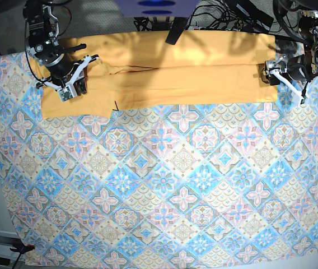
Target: Fold the T-shirt properly
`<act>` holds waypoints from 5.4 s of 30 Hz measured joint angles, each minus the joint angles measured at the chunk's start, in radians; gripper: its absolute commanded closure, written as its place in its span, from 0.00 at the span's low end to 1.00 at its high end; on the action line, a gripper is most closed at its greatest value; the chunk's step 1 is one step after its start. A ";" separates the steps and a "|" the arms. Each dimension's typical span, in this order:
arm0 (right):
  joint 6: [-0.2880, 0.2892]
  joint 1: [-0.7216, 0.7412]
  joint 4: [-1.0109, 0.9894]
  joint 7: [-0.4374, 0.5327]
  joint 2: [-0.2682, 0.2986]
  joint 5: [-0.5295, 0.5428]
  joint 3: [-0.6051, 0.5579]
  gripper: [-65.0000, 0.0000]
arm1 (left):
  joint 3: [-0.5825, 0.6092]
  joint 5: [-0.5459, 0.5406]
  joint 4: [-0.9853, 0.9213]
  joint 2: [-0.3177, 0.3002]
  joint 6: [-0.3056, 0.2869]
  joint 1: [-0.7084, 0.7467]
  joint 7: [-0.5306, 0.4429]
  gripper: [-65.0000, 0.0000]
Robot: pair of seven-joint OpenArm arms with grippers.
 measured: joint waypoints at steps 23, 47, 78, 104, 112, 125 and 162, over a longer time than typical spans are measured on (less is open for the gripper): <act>-0.001 -0.006 0.000 0.004 0.000 0.000 0.001 0.87 | 0.042 0.222 -0.004 0.097 0.000 -0.028 -0.002 0.26; -0.001 -0.007 0.000 0.004 0.000 0.000 0.004 0.87 | 0.025 0.241 -0.077 0.126 0.012 -0.035 -0.111 0.70; -0.001 -0.005 0.002 0.004 0.000 0.000 0.006 0.87 | 0.034 0.004 0.265 0.203 -0.003 0.040 0.002 0.81; 0.000 -0.002 0.001 0.004 -0.002 0.000 0.001 0.87 | -0.076 0.030 0.043 0.064 0.000 0.094 -0.005 0.37; -0.001 -0.002 0.001 0.004 -0.001 0.000 0.000 0.87 | -0.072 0.033 -0.022 0.073 0.000 0.043 -0.005 0.37; -0.001 -0.002 0.001 0.004 -0.001 0.000 0.000 0.87 | -0.013 0.044 -0.083 0.080 -0.007 -0.003 0.021 0.37; -0.001 0.028 0.000 -0.004 0.000 0.003 0.002 0.87 | 0.062 -0.071 0.274 0.217 0.000 0.057 0.006 1.00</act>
